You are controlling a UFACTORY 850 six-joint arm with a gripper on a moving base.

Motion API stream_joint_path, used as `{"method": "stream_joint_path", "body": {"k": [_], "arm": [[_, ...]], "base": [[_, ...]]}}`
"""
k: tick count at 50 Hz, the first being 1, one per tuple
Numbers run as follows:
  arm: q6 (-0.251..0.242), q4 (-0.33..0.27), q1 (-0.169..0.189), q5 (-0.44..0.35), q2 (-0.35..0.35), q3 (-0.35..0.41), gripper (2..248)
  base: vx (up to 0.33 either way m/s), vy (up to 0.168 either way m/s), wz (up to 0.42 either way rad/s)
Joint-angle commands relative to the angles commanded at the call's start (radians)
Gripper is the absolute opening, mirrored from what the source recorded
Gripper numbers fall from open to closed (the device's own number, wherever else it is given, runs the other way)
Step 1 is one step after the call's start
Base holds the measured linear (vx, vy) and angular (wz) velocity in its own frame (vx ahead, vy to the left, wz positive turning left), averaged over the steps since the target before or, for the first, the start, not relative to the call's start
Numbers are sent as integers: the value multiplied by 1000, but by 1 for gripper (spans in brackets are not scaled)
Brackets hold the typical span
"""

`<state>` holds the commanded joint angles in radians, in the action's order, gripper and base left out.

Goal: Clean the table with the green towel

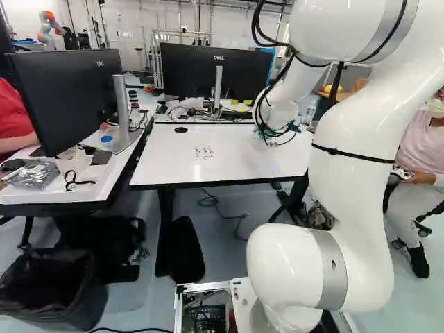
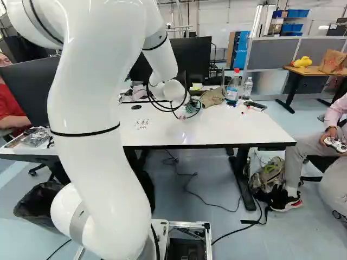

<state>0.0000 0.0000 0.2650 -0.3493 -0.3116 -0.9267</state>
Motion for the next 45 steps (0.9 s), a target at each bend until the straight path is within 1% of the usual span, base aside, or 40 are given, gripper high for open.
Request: {"method": "stream_joint_path", "body": {"k": [9, 35, 45], "arm": [[0, 0, -14, 0, 11, -3, 48], [0, 0, -85, 0, 91, 26, 48], [0, 0, -113, 0, 107, 45, 48]], "base": [[0, 0, 0], [0, 0, 0], [0, 0, 0]]}}
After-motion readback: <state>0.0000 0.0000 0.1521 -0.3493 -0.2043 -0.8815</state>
